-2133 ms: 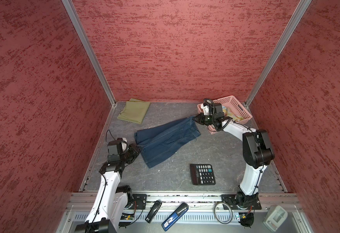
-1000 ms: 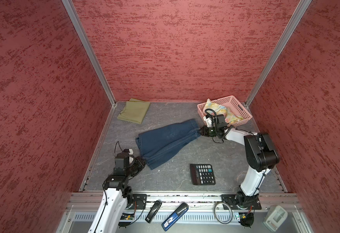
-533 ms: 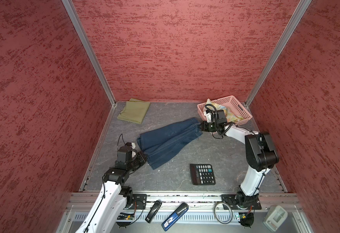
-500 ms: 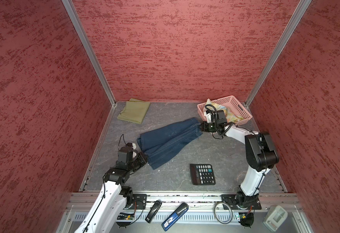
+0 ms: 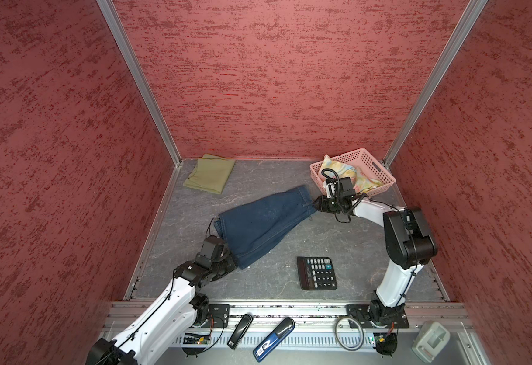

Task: Fold and stack skirts
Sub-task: Smooth out the skirt at the center of the table.

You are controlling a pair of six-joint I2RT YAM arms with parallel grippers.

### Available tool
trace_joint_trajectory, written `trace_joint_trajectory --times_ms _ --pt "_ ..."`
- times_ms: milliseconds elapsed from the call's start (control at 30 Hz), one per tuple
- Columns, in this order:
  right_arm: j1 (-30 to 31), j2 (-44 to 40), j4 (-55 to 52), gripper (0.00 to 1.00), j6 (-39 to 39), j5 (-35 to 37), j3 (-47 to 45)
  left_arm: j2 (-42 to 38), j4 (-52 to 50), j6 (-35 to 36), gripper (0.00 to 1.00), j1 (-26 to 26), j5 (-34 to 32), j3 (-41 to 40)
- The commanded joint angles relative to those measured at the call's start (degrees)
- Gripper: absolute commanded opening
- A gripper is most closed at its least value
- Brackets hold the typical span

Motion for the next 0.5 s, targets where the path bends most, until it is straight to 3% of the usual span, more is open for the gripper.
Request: trace_joint_trajectory --times_ms 0,133,200,467 --pt "-0.17 -6.26 -1.23 0.56 -1.55 4.29 2.20 -0.86 -4.59 1.16 0.63 -0.33 -4.94 5.05" --pt "1.08 -9.06 -2.80 0.62 -3.13 4.54 4.59 -0.35 -6.40 2.40 0.87 -0.39 -7.02 9.58" --pt "2.00 -8.95 -2.84 0.62 -3.28 3.61 5.69 0.62 -6.36 2.85 0.95 -0.39 -7.59 11.41" --pt "6.96 -2.05 -4.65 0.62 -2.53 4.39 9.45 15.74 0.41 4.08 0.96 -0.31 -5.59 17.42"
